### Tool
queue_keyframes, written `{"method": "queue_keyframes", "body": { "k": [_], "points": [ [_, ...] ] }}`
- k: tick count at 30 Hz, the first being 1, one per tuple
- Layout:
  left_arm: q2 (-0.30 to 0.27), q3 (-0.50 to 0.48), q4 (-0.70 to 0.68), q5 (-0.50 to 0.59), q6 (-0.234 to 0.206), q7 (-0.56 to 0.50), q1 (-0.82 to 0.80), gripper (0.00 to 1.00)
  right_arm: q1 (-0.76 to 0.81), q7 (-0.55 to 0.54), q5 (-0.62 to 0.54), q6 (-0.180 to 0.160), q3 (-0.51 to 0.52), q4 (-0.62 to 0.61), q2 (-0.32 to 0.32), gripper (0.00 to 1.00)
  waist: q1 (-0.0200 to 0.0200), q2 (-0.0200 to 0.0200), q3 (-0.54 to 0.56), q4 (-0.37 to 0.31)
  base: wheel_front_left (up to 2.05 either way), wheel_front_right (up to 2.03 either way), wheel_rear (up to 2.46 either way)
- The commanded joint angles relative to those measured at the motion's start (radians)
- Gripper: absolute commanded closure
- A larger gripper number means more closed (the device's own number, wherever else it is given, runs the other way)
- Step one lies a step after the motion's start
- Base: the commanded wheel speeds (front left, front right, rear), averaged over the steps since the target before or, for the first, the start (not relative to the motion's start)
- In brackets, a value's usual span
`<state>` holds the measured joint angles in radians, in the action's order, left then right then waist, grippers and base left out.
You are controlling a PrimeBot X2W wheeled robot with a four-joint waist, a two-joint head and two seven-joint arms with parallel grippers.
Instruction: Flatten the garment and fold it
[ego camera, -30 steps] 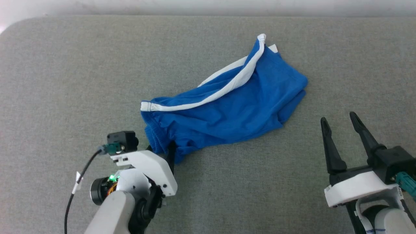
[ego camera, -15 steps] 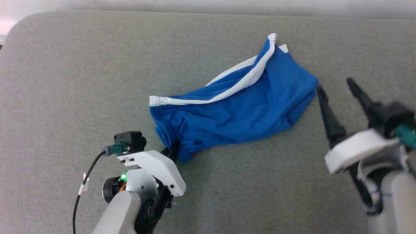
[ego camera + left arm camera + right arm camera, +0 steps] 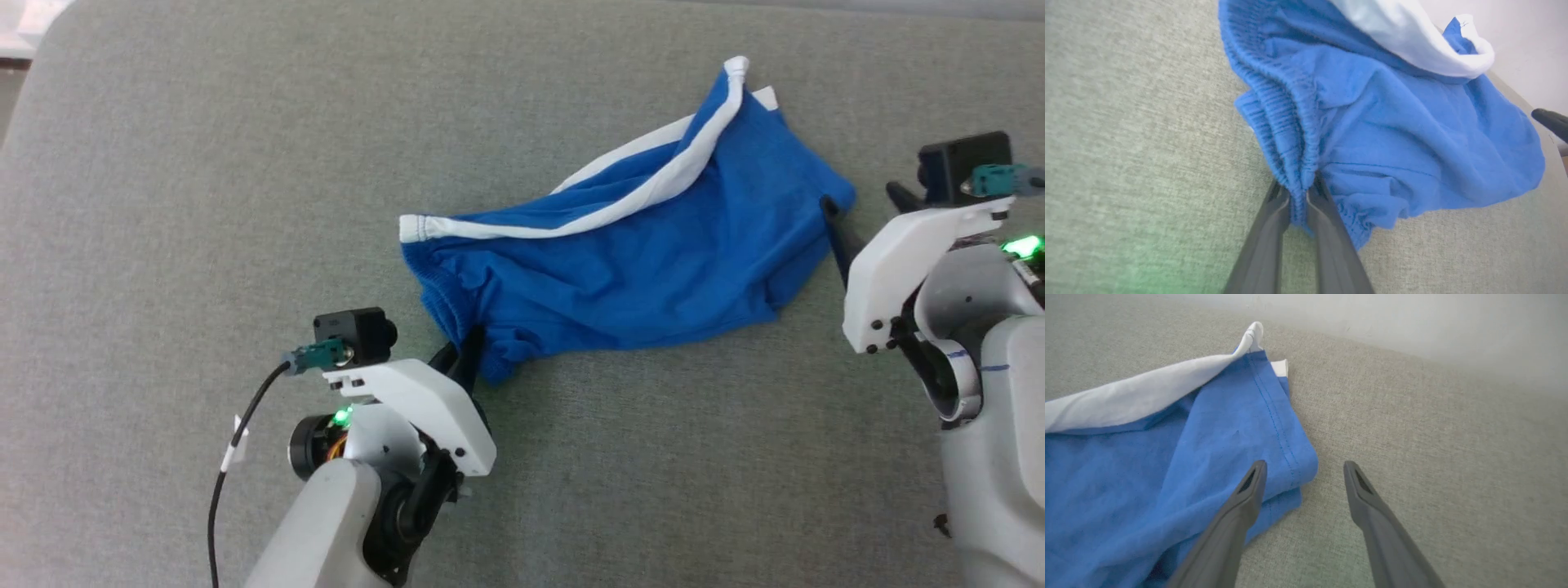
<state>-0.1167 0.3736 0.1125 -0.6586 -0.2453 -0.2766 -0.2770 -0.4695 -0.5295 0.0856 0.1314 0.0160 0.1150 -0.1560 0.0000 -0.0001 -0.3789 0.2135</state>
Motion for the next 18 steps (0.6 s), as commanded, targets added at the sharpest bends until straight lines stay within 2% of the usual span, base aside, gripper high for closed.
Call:
{"method": "queue_keyframes", "body": {
  "k": [1, 13, 15, 16, 18],
  "points": [
    [0.008, 0.011, 0.028, -0.004, 0.007, -0.004, -0.004, 1.00, -0.016, -0.013, -0.003, -0.001, 0.005, 0.019, 0.009, 0.00, 0.0000, 0.0001, -0.013, 0.013, 0.00, 0.00, 0.00],
    [0.016, 0.023, 0.056, -0.007, 0.019, 0.009, -0.039, 1.00, -0.033, -0.088, 0.014, -0.001, 0.015, 0.137, 0.058, 0.00, 0.0000, 0.0001, -0.043, 0.030, 0.00, 0.00, 0.00],
    [0.017, 0.025, 0.060, -0.008, 0.020, 0.010, -0.044, 1.00, -0.034, -0.102, 0.024, -0.001, 0.024, 0.150, 0.069, 0.92, 0.0000, 0.0001, -0.046, 0.031, 0.00, 0.00, 0.00],
    [0.017, 0.025, 0.062, -0.008, 0.020, 0.010, -0.046, 1.00, -0.035, -0.108, 0.026, -0.001, 0.023, 0.154, 0.073, 1.00, 0.0000, 0.0001, -0.046, 0.031, 0.00, 0.00, 0.00],
    [0.016, 0.025, 0.067, -0.009, 0.020, 0.011, -0.048, 1.00, -0.038, -0.106, 0.026, -0.001, 0.029, 0.153, 0.080, 1.00, 0.0000, 0.0001, -0.042, 0.029, 0.00, 0.00, 0.00]
  ]
}}
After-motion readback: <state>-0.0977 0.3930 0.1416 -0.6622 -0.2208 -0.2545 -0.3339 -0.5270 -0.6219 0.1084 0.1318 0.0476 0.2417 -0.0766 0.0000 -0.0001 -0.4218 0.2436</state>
